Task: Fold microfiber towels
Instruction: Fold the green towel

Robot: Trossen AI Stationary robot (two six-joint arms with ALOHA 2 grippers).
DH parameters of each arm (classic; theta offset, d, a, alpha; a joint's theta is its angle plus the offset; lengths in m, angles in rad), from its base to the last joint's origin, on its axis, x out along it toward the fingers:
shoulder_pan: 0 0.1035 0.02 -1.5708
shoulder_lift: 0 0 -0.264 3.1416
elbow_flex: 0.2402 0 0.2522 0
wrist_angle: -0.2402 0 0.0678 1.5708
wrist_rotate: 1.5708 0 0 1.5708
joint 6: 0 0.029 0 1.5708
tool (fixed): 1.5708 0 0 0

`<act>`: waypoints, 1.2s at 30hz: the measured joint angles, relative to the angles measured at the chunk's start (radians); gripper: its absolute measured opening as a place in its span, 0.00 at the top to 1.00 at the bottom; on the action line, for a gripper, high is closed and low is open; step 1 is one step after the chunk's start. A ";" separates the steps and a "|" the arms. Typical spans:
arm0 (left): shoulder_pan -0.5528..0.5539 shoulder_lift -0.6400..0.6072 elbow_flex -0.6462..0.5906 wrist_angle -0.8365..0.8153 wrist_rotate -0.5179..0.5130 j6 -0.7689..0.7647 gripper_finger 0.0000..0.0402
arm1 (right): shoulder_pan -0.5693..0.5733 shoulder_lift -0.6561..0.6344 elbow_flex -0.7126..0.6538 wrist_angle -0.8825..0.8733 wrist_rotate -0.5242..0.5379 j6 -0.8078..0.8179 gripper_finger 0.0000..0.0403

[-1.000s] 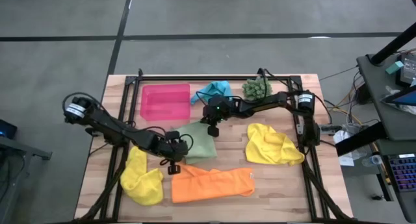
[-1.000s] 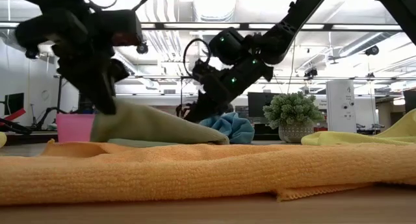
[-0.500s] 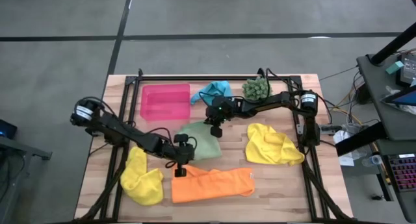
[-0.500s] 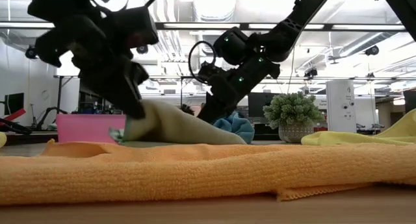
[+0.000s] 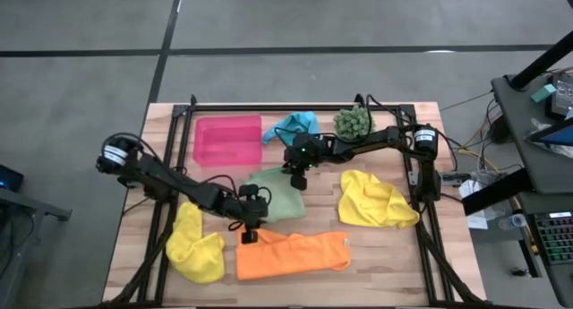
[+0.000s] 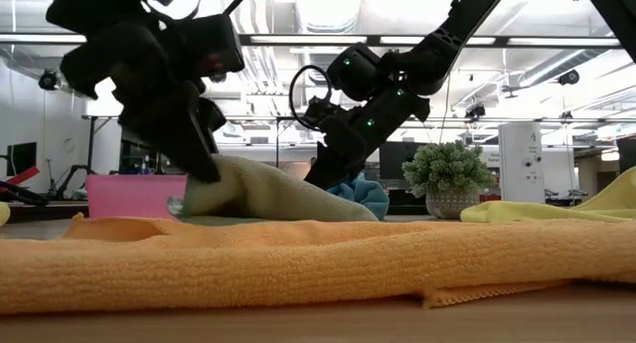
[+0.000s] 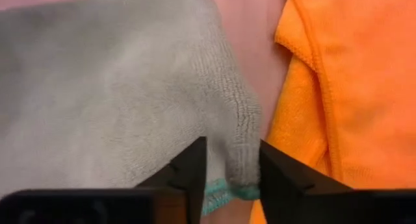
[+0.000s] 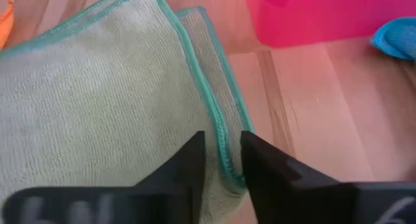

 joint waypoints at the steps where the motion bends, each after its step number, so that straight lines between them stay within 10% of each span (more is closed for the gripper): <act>1: 0.002 -0.014 0.000 -0.012 0.005 -0.007 0.69 | 0.000 -0.001 0.000 -0.004 0.000 0.000 0.74; 12: 0.010 -0.140 -0.005 -0.137 0.023 -0.027 0.57 | -0.002 -0.029 0.001 -0.062 0.000 0.000 0.54; 30: 0.125 -0.181 -0.035 -0.491 -0.063 -0.196 0.58 | -0.002 -0.096 -0.020 -0.101 0.002 -0.028 0.57; 36: 0.199 -0.178 -0.102 -0.383 -0.060 -0.190 0.64 | -0.002 -0.066 -0.054 0.011 0.002 -0.040 0.58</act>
